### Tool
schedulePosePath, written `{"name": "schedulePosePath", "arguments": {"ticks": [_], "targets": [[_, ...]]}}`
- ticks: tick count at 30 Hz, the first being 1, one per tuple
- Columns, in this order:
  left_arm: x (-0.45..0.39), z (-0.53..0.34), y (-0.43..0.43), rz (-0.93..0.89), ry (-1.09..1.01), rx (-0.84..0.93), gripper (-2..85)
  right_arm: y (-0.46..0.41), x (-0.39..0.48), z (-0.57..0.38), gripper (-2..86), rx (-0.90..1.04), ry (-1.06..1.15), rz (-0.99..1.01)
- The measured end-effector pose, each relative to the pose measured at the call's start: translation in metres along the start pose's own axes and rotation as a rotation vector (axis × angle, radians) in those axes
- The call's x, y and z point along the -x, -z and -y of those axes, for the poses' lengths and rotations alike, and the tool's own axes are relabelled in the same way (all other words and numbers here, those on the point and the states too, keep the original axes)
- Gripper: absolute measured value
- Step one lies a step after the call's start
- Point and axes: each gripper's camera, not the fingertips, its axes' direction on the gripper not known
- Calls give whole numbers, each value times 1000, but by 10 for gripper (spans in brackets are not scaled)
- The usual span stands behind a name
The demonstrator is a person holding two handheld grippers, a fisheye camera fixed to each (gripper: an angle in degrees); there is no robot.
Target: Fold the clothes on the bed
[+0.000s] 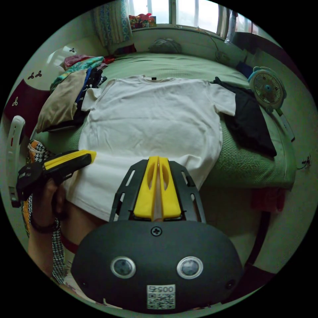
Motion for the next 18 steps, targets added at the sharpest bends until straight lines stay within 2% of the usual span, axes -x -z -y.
{"name": "schedulePosePath", "arguments": {"ticks": [6,13,18], "targets": [[9,8,-2,5,-4,8,-6,-3,9,12,-10,2,5,-13],[21,21,-5,18,-27,35,-6,-9,11,32,-10,23,-5,61],[30,29,-7,22,-54,40,-6,-12,25,45,-10,19,21,20]]}}
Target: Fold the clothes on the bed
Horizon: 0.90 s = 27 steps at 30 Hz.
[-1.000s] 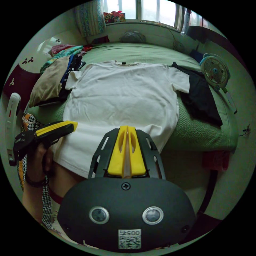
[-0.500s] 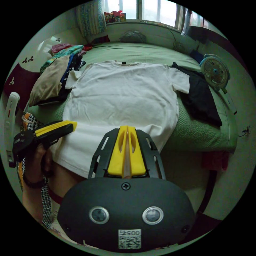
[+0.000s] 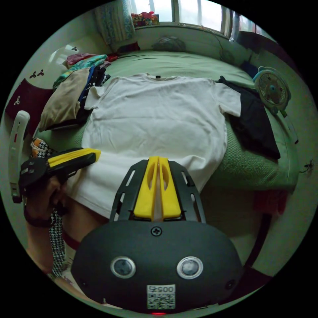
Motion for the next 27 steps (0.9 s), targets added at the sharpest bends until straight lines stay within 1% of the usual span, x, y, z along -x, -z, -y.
{"name": "schedulePosePath", "arguments": {"ticks": [4,11,15,16,19,22,25,27], "targets": [[17,6,-1,-45,35,2,-6,-4,9,14,-10,7,-13,-11],[35,15,-1,-47,12,9,-3,-12,20,42,-9,29,-19,34],[55,22,0,-124,21,17,13,-18,31,61,-4,61,1,52],[62,23,3,-158,23,1,33,-18,35,68,1,72,20,75],[82,25,14,-140,33,-71,67,-11,46,86,27,25,56,124],[109,33,22,-106,75,-109,82,-6,61,119,49,-35,117,141],[141,43,29,-80,147,-155,84,-6,80,163,61,-116,180,173],[159,49,31,-66,193,-186,84,-13,95,192,64,-137,230,215]]}}
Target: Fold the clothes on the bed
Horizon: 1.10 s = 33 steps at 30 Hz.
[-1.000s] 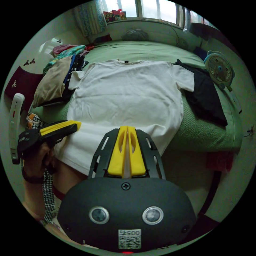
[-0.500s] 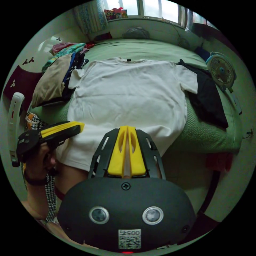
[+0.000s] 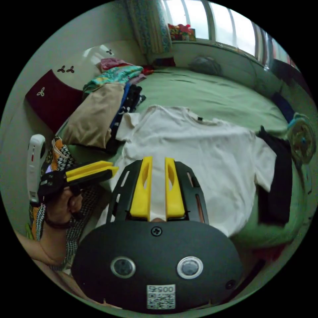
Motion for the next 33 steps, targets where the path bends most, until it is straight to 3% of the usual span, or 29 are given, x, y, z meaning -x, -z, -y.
{"name": "schedulePosePath", "arguments": {"ticks": [9,14,17,26,33], "targets": [[48,52,-11,161,80,-64,116,-118,35,132,96,86,213,256],[62,75,-31,190,74,-42,102,-157,51,150,82,84,316,111],[65,86,-45,301,92,3,49,-168,48,160,53,76,295,95],[69,106,-44,259,119,-13,33,-156,0,186,-2,-33,171,200],[44,116,-31,229,-3,-70,34,-140,-44,194,-6,-125,65,213]]}}
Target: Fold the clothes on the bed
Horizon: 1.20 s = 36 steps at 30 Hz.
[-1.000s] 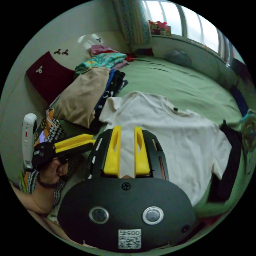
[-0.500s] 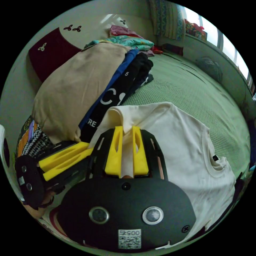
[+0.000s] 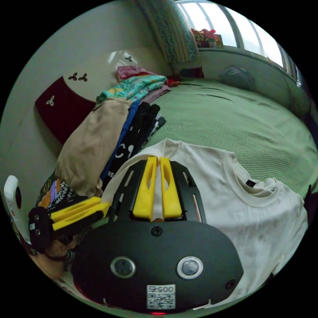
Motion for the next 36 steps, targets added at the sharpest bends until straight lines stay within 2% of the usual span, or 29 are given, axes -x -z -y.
{"name": "schedulePosePath", "arguments": {"ticks": [6,12,16,28,36], "targets": [[-23,11,-17,4,-82,53,44,15,-40,0,-7,-48,-80,-30],[-32,19,-47,-1,-68,167,51,2,-76,1,0,25,-137,-53],[-36,27,-54,-21,-50,156,52,-7,-90,2,15,75,-149,-140],[-68,61,-77,-69,-56,99,58,3,-146,0,47,49,-269,-111],[-82,70,-106,-43,-58,153,56,-13,-160,-2,70,75,-303,-100]]}}
